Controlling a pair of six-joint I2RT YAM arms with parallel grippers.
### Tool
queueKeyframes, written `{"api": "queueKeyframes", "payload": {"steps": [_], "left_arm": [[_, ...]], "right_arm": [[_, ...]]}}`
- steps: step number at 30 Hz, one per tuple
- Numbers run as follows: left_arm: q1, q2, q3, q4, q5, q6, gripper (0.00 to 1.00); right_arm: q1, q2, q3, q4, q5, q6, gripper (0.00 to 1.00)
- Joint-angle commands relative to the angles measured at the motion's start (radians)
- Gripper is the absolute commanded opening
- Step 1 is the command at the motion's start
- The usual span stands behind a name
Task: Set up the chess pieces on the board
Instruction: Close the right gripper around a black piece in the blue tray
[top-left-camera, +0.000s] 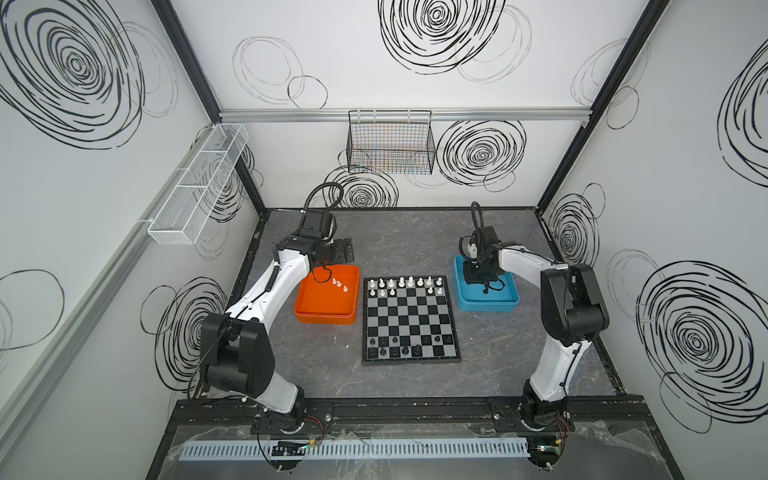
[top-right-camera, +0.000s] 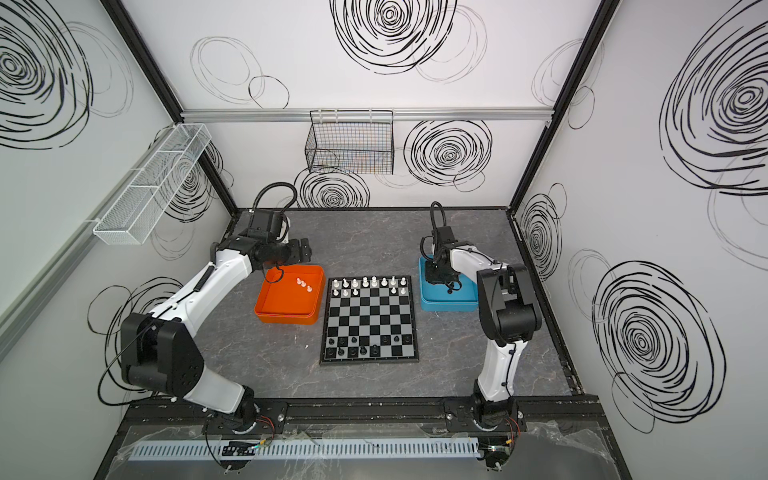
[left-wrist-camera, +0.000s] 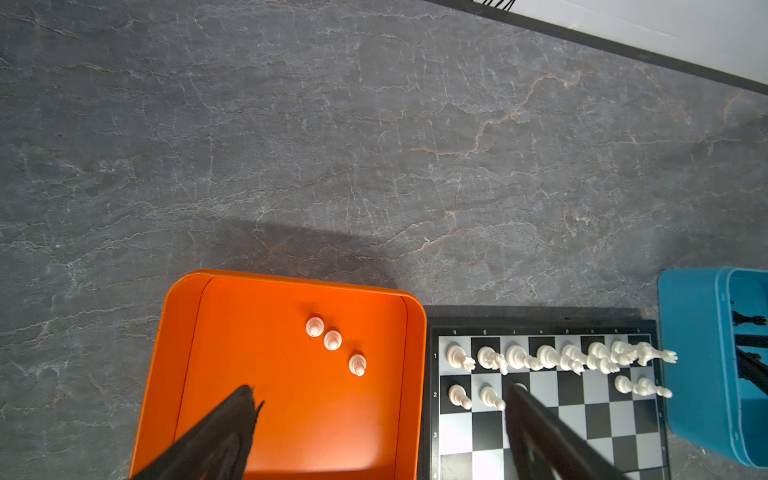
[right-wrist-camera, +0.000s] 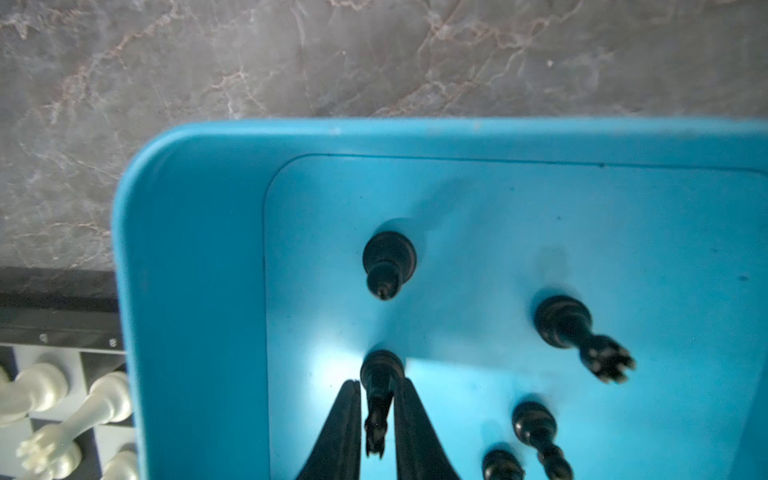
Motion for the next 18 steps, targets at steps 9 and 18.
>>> {"api": "queueKeyframes", "payload": {"steps": [9,18], "left_arm": [[0.006,0.005,0.000,0.035,0.013,-0.008,0.96],[0.007,-0.017,-0.019,0.035,0.023,-0.018,0.96]], "right_arm": [[0.007,-0.035,0.012,-0.034,0.035,-0.003,0.03],[0.025,-0.228,-0.001,-0.147,0.092,-0.002,0.03]]}}
